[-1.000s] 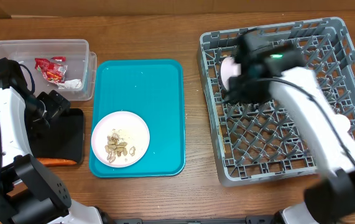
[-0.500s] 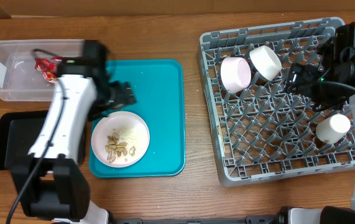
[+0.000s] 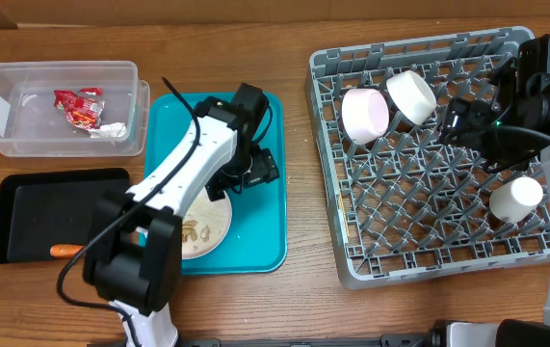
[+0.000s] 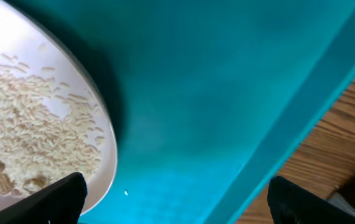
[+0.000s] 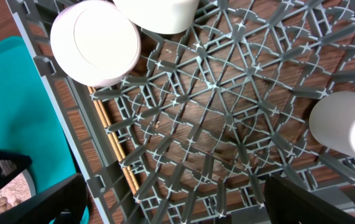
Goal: Sort waste into correct bins and load items into the dishwasher
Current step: 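Grasp the rim of the white plate with the left gripper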
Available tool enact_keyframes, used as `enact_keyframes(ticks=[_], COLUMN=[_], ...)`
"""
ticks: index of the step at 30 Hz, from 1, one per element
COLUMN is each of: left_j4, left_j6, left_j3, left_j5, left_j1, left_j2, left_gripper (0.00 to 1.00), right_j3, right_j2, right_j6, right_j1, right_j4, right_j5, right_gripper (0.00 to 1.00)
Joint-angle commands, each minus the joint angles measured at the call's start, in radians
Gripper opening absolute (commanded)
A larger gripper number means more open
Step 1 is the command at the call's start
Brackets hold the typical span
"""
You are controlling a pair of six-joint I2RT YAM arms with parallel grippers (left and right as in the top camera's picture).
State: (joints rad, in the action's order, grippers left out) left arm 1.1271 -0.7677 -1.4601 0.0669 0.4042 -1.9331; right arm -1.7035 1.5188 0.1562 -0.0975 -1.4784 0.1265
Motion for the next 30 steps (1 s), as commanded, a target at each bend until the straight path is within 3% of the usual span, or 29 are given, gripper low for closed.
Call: enact_keyframes(ticks=[1,20,27,30], left_j4=[0.0,-0.098,-0.134,-0.133], left_j6=[-0.022,0.02,0.047,0.094], left_j3=[-0.012,0.066,0.118,0.118], left_j5=[-0.014,-0.02,-0.051,-0.051], left_j1=[0.001,0.002,0.002,0.002], left_j2=[-0.048,-0.128,-0.128,-0.128], left_gripper=[0.95,0.93,0.87,0.76], right_j3=[-0.004,-0.003,-0.003,-0.003], right_j2=[0.0,0.0,0.0,0.0], right_j6=[-0.008,-0.008,-0.008,-0.008], right_j1=[0.001,0.0,0.001,0.001], right_j4=[0.002,-0.001,-0.002,-0.002], right_j5=[0.006,0.006,0.006,0.006], right_gripper=[0.93,0.93,0.93,0.93])
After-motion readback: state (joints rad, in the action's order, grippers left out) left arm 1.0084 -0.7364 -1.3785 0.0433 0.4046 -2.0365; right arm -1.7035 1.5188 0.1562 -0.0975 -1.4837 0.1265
